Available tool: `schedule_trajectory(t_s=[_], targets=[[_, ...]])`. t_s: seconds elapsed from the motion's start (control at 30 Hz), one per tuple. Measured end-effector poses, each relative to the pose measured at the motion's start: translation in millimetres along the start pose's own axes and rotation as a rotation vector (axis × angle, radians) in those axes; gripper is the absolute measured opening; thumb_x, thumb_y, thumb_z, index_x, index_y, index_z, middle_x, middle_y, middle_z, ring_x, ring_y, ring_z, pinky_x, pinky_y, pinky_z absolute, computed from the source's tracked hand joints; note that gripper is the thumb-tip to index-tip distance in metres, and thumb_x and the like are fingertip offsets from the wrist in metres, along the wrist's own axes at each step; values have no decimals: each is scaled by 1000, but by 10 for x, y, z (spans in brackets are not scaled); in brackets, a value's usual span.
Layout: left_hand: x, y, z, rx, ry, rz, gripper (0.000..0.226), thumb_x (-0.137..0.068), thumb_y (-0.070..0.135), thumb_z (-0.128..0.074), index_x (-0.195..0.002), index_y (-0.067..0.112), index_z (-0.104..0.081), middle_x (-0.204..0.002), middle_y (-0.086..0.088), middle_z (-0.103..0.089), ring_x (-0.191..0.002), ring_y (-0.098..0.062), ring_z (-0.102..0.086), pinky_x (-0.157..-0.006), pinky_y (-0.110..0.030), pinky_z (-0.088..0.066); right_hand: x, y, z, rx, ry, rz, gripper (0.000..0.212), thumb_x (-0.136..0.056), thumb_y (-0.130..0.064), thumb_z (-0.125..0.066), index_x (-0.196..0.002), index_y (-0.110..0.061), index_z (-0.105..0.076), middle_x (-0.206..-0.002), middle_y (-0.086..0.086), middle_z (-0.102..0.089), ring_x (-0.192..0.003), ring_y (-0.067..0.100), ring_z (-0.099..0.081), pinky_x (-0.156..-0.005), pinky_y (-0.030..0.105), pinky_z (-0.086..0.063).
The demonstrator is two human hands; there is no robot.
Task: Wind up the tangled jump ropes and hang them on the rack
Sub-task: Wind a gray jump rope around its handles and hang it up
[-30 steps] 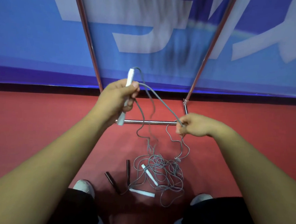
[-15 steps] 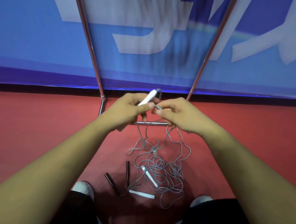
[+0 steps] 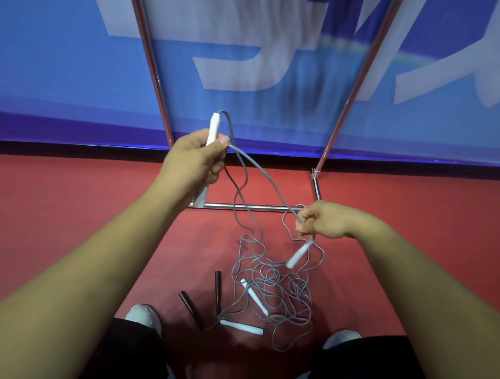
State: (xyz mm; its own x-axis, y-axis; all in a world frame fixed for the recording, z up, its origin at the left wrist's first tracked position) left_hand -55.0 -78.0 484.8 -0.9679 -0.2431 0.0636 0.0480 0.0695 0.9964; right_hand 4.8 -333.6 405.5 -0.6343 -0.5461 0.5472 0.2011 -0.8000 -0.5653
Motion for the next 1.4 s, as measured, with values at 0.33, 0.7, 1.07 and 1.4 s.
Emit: schedule_trajectory(t_s=[0.33, 0.7, 1.07, 1.4], targets=[[64, -106, -80, -374, -189, 1, 16, -99, 12, -59, -111, 13, -69, -84, -1, -73, -51, -12, -62, -45, -23, -32, 229, -644, 99, -133, 112, 237, 14, -96, -23, -65, -94, -12, -72, -55, 4, -55, -51, 10, -55, -56, 20, -41], [103, -38, -141, -162, -253, 74, 26, -100, 7, -54, -75, 14, -53, -59, 1, -43, -45, -10, -32, -43, -21, -21, 356, -680, 213, -84, 263, 224, 16, -93, -16, -68, -84, -2, -68, -80, 19, -63, -46, 1, -43, -44, 12, -37], [-44, -221, -1, -382, 5, 9, 15, -101, 23, -57, -107, 16, -70, -75, -7, -61, -57, -16, -57, -57, -23, -49, 306, -575, 226, -348, 304, 147, 10, -90, -2, -68, -89, 8, -69, -67, 9, -71, -54, 7, -65, -51, 18, -54], [304, -343, -385, -80, -635, 344, 21, -106, 15, -43, -100, 8, -62, -85, -11, -71, -75, -26, -69, -67, -31, -57, 358, -733, 254, -985, 315, 113, 20, -93, -15, -67, -97, 5, -65, -89, 22, -73, -71, 25, -74, -71, 32, -63]])
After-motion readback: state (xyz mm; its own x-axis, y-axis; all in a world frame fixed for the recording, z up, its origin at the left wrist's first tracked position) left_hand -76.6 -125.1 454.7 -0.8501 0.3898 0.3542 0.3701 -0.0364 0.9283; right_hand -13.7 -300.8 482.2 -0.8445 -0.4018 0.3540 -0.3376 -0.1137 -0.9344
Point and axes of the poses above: each hand's wrist, its own x-axis away from the middle knuckle, its own z-axis out of the back of the hand, y = z × x, the point moved 2 cm from there along -x, towards the middle knuckle
